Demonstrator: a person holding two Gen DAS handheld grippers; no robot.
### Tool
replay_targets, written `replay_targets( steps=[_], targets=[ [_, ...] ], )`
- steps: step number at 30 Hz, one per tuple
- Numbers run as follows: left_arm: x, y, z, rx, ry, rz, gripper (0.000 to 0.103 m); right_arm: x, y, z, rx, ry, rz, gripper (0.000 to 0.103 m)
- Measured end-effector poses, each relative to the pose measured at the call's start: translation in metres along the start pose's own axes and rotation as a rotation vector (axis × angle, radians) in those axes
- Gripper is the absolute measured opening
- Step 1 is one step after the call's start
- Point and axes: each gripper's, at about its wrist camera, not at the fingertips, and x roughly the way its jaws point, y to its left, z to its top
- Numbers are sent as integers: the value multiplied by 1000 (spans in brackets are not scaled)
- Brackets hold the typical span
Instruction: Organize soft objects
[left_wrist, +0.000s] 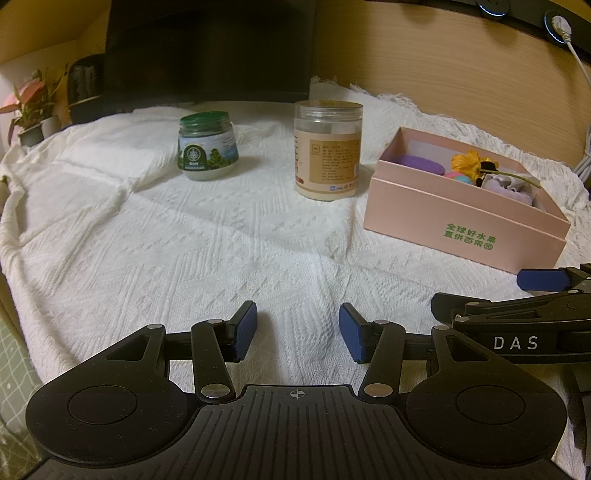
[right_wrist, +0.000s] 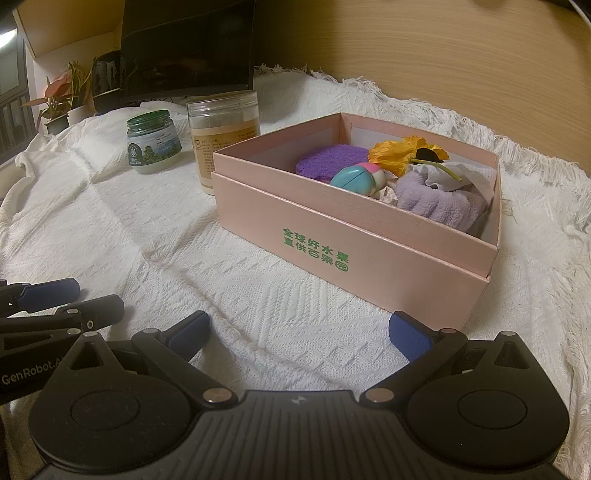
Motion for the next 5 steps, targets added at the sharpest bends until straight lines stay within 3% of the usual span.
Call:
replay_targets(
  steps=[5],
  targets=[
    [0,0,0,-2,0,2,54,0,0,0,0,0,0,103]
  ],
)
